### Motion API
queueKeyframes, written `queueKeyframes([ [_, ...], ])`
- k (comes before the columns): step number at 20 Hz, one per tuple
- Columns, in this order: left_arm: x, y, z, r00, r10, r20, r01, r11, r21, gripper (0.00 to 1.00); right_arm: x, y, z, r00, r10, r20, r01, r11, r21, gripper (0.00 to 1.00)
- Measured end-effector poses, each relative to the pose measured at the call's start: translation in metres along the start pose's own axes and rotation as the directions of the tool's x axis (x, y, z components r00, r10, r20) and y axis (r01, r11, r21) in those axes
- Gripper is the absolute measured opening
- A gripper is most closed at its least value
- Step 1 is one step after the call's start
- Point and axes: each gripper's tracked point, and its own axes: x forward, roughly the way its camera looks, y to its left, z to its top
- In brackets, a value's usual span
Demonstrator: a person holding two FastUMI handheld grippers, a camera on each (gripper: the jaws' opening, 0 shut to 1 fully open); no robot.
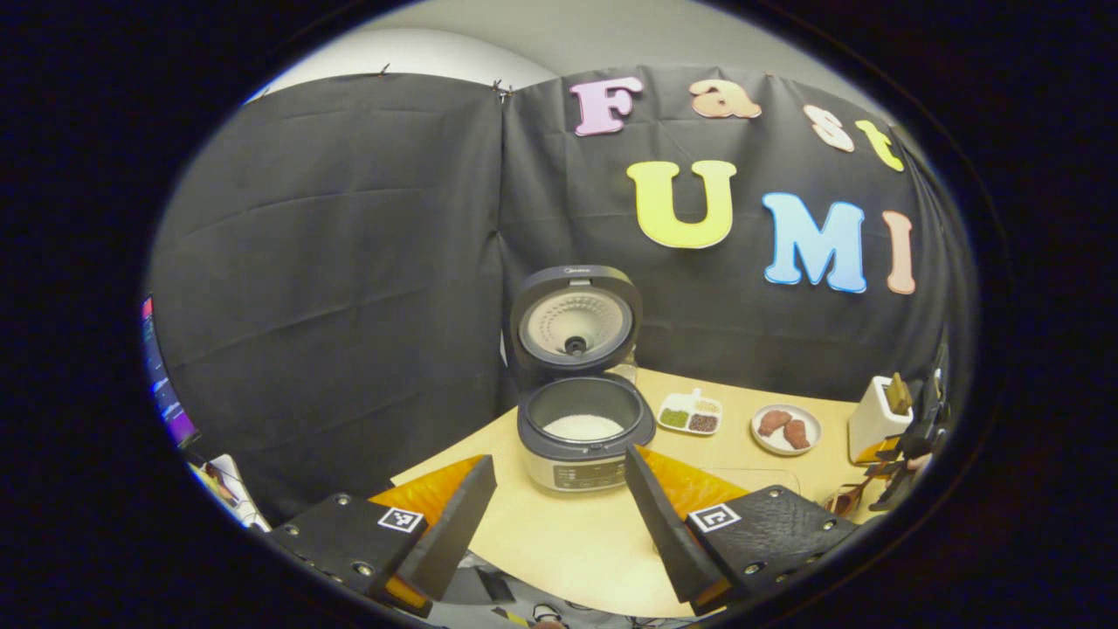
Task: Close the left gripper, press the button to open the rice cooker; take a wooden spoon from the chopstick holder with the right hand, scoop a spoonful of rice and pour it into the rice cooker, then put the wooden spoon back into the chopstick holder.
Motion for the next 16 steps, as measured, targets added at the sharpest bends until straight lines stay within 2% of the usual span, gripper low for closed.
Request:
queueKeyframes([
  [2, 0.000, 0.000, -0.004, 1.000, -0.004, -0.013, 0.005, 1.000, 0.006, 0.96, -0.002, -0.004, 0.002, 1.000, -0.022, 0.003, 0.022, 1.000, 0.006, 0.53],
  [3, 0.001, -0.002, -0.007, 1.000, -0.009, -0.020, 0.010, 1.000, 0.008, 0.94, -0.002, -0.006, 0.003, 0.999, -0.033, 0.007, 0.033, 0.999, 0.006, 0.32],
  [5, 0.005, -0.008, -0.007, 0.999, -0.026, -0.026, 0.026, 1.000, 0.010, 0.94, -0.014, -0.007, 0.001, 0.999, -0.050, 0.007, 0.050, 0.999, 0.018, 0.32],
  [7, 0.008, -0.013, -0.009, 0.998, -0.049, -0.031, 0.050, 0.999, 0.011, 0.94, -0.019, -0.001, 0.007, 0.998, -0.039, 0.042, 0.038, 0.999, 0.021, 0.23],
  [11, 0.022, -0.024, -0.007, 0.992, -0.121, -0.036, 0.122, 0.992, 0.012, 0.94, -0.055, 0.014, 0.017, 0.993, -0.011, 0.117, 0.009, 1.000, 0.016, 0.23],
  [16, 0.057, -0.032, 0.000, 0.967, -0.252, -0.028, 0.252, 0.968, 0.006, 0.94, -0.122, 0.030, 0.040, 0.969, -0.041, 0.245, 0.030, 0.998, 0.049, 0.23],
])
